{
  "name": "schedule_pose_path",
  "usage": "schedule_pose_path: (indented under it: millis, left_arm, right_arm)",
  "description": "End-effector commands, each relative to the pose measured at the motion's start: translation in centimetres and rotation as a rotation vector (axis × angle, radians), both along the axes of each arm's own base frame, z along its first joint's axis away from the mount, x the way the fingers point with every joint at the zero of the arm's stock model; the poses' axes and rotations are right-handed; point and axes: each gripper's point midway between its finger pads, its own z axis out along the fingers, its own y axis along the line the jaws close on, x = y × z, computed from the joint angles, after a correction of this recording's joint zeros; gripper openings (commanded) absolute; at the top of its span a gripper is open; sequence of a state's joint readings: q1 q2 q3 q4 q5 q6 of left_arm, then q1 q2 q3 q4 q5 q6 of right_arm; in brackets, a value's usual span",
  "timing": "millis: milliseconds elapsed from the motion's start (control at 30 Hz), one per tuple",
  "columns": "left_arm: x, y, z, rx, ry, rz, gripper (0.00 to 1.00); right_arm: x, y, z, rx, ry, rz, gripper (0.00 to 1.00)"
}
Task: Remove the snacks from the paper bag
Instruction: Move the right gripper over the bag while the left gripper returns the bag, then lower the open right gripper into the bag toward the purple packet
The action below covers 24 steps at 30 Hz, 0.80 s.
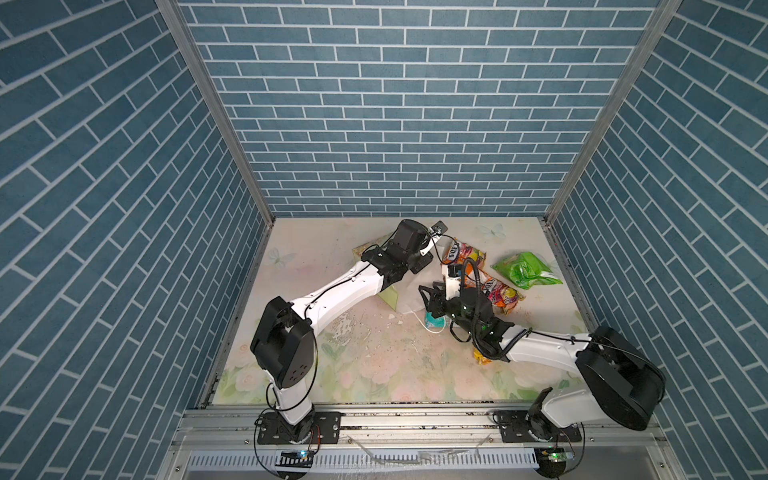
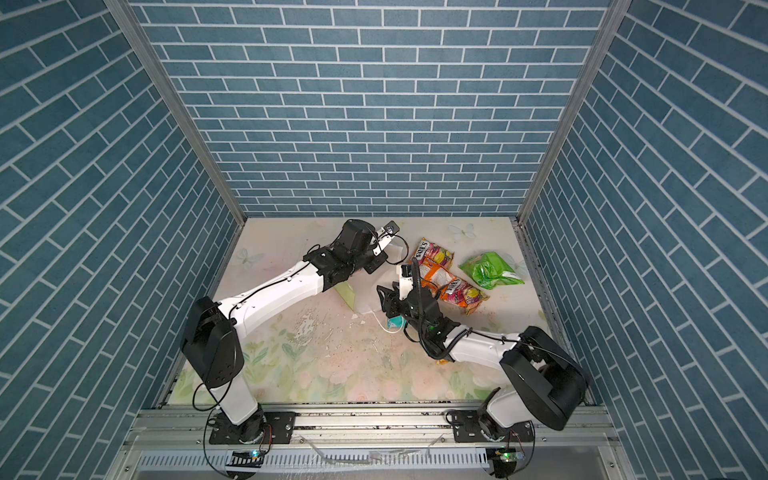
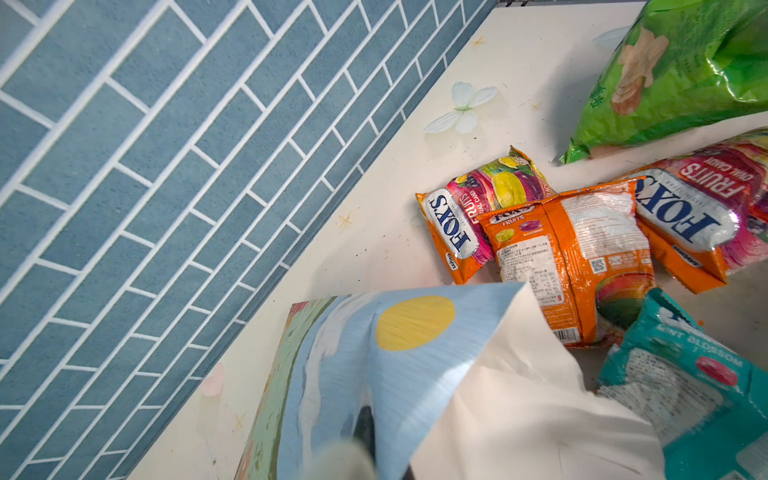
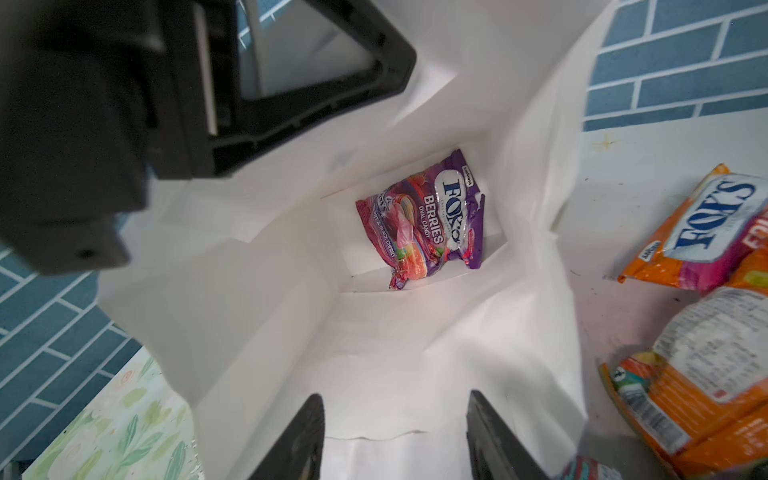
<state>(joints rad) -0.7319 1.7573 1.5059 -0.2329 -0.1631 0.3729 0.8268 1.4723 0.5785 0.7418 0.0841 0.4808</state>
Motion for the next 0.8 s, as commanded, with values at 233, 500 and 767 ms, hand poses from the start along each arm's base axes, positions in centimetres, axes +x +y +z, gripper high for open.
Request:
schedule_pose_path:
  millis: [233, 500, 767]
  left_arm:
    - [-0.9, -0.5, 2.7, -0.082, -0.022, -0.038, 0.0]
    - [-0.8, -0.3, 3.8, -0.127, -0.043, -0.042, 0.0]
    - [-0.6, 0.2, 4.7, -0.164, -0.038, -0.036, 0.0]
  right_arm:
    - [1.7, 3.6, 2.2, 0.056, -0.083, 0.065, 0.55]
    - [2.3, 4.7, 0.5, 0.057, -0.02, 0.077, 0.55]
    - [2.4, 4.8, -0.5, 0.06, 0.007, 0.07, 0.55]
